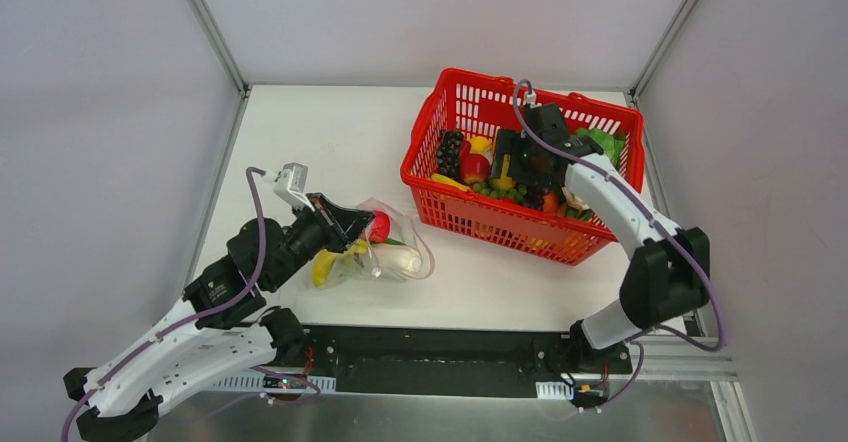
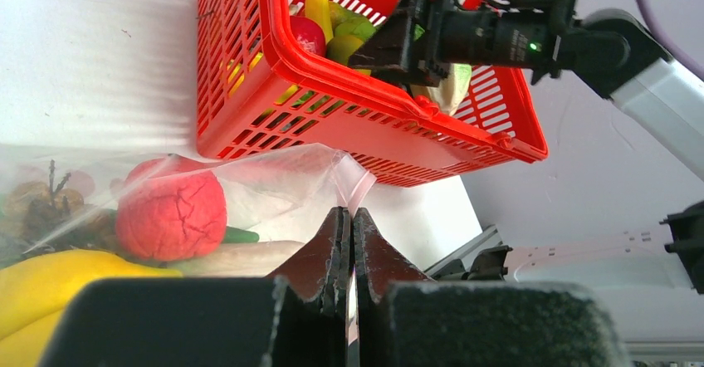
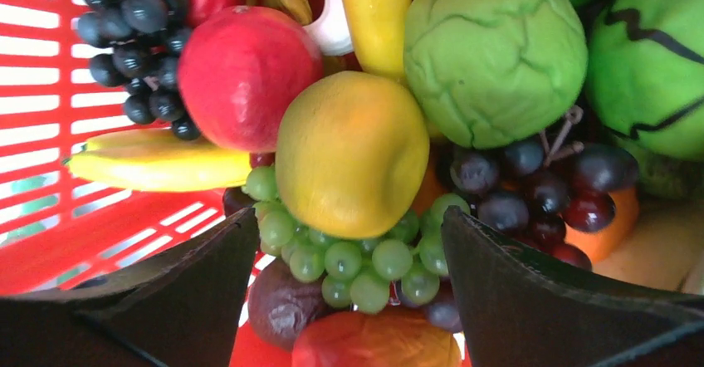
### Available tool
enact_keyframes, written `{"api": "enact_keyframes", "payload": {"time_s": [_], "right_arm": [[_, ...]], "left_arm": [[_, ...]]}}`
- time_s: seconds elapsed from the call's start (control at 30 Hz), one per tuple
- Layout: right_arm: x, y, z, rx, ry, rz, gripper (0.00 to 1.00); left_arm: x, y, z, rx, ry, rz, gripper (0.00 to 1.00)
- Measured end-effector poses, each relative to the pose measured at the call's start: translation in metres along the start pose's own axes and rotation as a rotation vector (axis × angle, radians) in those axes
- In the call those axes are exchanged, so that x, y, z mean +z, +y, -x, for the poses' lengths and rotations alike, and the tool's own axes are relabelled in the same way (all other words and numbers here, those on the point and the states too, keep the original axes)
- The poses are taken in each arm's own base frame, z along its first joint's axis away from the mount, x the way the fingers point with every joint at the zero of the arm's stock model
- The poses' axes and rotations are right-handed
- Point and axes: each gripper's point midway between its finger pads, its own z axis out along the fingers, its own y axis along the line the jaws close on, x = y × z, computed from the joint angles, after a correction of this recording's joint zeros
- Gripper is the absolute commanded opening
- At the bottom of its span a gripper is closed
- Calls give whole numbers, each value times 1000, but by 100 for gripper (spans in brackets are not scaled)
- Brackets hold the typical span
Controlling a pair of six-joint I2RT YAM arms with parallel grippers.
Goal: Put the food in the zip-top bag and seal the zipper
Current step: Pick up the fake fruit from the bin.
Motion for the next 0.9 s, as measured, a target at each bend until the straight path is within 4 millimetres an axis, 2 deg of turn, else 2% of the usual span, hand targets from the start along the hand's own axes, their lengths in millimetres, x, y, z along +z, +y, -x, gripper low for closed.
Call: {"api": "enact_keyframes", "payload": {"time_s": [0.07, 0.17, 0.23, 0.27, 0.33, 0.5, 0.9], "right_arm": [[13, 0, -1, -5, 43, -16, 75], [33, 0, -6, -21, 94, -34, 59], [39, 1, -9, -35, 107, -45, 47], [39, 2, -9, -42, 106, -46, 45], [36, 4, -6, -48, 94, -46, 40], [25, 6, -3, -54, 64, -30, 39], [-41, 27, 20, -24, -201, 148, 39]], "left_arm": [[0, 0, -1, 0, 2, -1, 0], [0, -1, -1, 0, 6, -4, 0], [0, 0, -1, 0, 6, -4, 0], [0, -1, -1, 0, 6, -4, 0], [0, -1, -1, 0, 6, -4, 0], [0, -1, -1, 0, 6, -4, 0], [0, -1, -3, -1, 12, -9, 0]]}}
